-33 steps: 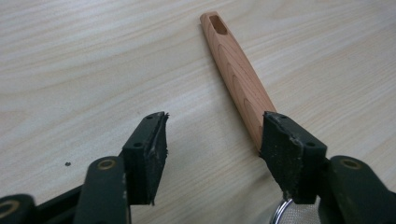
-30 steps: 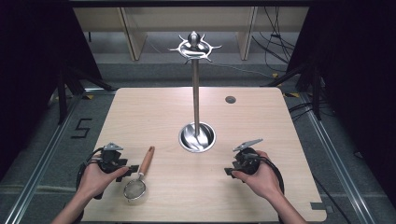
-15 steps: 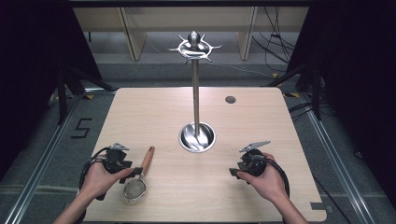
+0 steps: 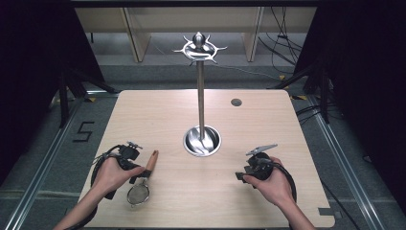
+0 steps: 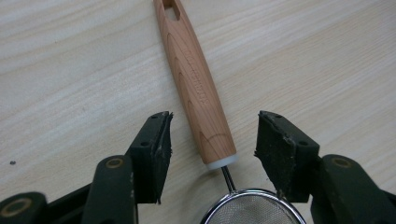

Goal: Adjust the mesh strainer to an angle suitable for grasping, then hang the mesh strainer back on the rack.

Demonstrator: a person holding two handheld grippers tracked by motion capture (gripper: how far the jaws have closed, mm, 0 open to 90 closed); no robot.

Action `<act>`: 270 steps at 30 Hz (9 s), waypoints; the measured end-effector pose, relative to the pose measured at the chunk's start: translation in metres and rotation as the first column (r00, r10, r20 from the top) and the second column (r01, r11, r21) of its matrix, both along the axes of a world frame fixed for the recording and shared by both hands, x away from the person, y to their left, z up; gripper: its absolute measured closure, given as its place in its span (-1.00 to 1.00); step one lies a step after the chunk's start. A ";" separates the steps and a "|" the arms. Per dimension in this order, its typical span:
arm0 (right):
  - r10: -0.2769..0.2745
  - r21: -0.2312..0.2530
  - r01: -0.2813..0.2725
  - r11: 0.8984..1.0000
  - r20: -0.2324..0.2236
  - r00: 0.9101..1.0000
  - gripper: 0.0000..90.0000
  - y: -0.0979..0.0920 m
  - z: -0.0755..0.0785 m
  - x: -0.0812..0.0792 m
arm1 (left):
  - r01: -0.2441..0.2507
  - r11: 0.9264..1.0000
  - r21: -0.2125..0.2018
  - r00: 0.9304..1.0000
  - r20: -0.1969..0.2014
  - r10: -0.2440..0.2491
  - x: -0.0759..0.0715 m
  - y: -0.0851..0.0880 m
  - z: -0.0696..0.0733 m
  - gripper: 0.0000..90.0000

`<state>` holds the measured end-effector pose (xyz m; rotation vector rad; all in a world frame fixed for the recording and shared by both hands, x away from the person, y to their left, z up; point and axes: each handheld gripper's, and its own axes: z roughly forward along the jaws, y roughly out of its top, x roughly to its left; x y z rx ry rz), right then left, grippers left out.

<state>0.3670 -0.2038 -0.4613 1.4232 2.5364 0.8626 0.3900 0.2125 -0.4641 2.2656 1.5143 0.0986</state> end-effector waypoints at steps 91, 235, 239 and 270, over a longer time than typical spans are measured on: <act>-0.112 0.070 0.102 0.992 0.161 0.981 0.14 -0.030 0.007 0.000 | 0.238 0.913 -0.332 0.736 0.674 0.053 -0.027 0.026 0.071 0.51; -0.110 0.070 0.099 0.993 0.182 0.977 0.13 -0.029 0.008 0.001 | 0.266 0.920 -0.287 0.515 0.849 0.116 -0.013 -0.085 0.150 0.51; -0.117 0.077 0.104 0.992 0.178 0.977 0.13 -0.029 0.009 0.001 | 0.263 0.921 -0.286 0.510 0.852 0.119 -0.013 -0.088 0.151 0.51; -0.106 0.070 0.094 0.993 0.184 0.977 0.13 -0.029 0.008 0.002 | 0.239 0.934 -0.264 0.486 0.866 0.120 -0.008 -0.103 0.158 0.51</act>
